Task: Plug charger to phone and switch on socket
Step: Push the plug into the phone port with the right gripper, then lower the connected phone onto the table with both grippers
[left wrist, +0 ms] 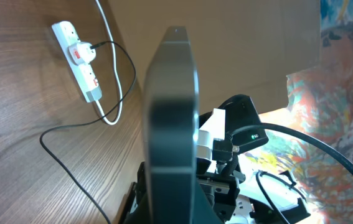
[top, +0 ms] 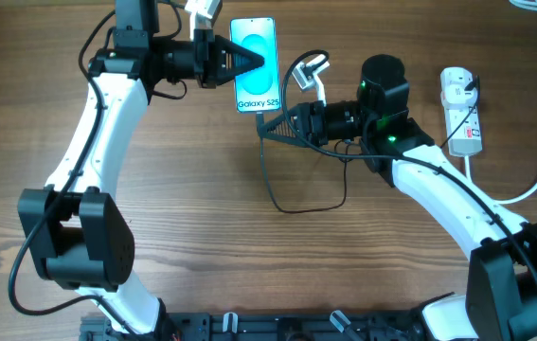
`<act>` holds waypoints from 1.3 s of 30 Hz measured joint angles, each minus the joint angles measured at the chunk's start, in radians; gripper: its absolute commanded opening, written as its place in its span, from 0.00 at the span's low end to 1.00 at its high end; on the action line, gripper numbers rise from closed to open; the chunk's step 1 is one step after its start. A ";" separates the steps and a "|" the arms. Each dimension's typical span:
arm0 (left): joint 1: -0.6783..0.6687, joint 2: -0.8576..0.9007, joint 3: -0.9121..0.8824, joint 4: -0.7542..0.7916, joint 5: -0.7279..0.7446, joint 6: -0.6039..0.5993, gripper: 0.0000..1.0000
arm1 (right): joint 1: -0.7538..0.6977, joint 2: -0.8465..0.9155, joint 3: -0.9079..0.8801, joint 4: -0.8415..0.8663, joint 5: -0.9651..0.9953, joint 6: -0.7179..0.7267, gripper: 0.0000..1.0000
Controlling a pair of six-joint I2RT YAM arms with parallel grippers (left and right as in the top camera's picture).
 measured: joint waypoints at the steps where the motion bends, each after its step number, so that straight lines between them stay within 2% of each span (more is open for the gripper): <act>1: -0.002 0.000 0.000 0.001 -0.006 0.000 0.04 | 0.000 0.000 0.000 0.000 0.000 0.000 0.04; 31: -0.008 0.000 0.004 0.011 -0.029 -0.022 0.04 | -0.019 0.000 -0.011 0.039 0.006 0.000 0.04; 39: -0.021 0.000 0.003 0.004 -0.026 -0.021 0.04 | -0.049 0.000 -0.011 0.037 0.023 -0.011 0.29</act>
